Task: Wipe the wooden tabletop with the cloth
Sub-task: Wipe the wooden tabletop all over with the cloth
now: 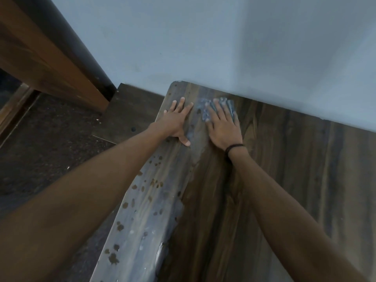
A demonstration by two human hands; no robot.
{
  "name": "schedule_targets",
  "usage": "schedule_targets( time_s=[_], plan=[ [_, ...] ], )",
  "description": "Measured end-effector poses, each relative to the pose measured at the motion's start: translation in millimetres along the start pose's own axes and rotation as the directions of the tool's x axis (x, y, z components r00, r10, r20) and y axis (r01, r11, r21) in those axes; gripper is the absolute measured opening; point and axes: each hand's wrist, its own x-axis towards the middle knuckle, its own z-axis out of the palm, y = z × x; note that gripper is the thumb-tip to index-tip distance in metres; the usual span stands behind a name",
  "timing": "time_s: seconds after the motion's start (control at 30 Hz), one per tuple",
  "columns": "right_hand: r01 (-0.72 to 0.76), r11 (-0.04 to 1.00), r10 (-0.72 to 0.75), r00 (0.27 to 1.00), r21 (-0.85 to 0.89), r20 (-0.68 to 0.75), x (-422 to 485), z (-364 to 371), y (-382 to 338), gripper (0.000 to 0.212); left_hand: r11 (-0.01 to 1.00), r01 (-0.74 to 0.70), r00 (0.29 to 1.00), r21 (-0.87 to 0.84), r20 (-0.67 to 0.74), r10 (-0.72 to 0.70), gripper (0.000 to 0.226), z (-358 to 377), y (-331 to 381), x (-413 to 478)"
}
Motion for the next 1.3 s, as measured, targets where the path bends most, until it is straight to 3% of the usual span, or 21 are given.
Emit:
schedule_targets(
  time_s=[0.07,0.23,0.4,0.57,0.73,0.83,0.97,1.13,1.23,1.3],
  plan=[
    [0.016,1.000,-0.016,1.000,0.001,0.009,-20,-1,12,0.053,1.000,-0.012,1.000,0.018,0.004,0.012,0.147,-2,-4,-4],
    [-0.190,0.980,0.191,0.982,0.064,-0.003,33,-10,18,0.056,0.998,0.037,0.994,0.042,0.102,-0.041,0.154,1,-18,-17],
    [0.058,0.998,-0.058,0.998,-0.006,0.007,9,3,4,0.053,0.994,0.045,0.990,0.097,0.132,-0.058,0.157,5,-13,-17],
    [-0.141,0.988,0.141,0.990,0.055,-0.006,46,-7,7,0.055,0.997,0.021,0.996,0.075,0.088,-0.027,0.153,4,-16,-20],
    [0.069,0.998,-0.069,0.998,-0.010,0.006,4,8,-16,0.053,0.995,0.044,0.993,0.087,0.101,-0.053,0.155,5,-15,-20],
    [0.009,1.000,-0.009,1.000,0.002,0.002,-10,1,8,0.052,0.994,0.052,0.993,0.095,0.097,-0.061,0.154,4,-12,-18],
    [-0.114,0.992,0.115,0.993,0.050,-0.013,45,-5,-1,0.054,0.996,0.053,0.994,0.065,0.091,-0.059,0.156,5,-17,-18],
    [0.063,0.998,-0.063,0.998,-0.008,0.009,-1,6,0,0.053,0.996,0.063,0.992,0.066,0.104,-0.069,0.158,6,-14,-18],
    [-0.117,0.992,0.118,0.993,0.043,-0.016,-5,-1,19,0.053,0.995,0.085,0.990,0.056,0.105,-0.091,0.158,5,-16,-13],
    [-0.139,0.990,0.140,0.990,0.030,-0.021,-7,1,5,0.054,0.996,0.081,0.991,0.036,0.102,-0.084,0.158,6,-17,-13]
  ],
)
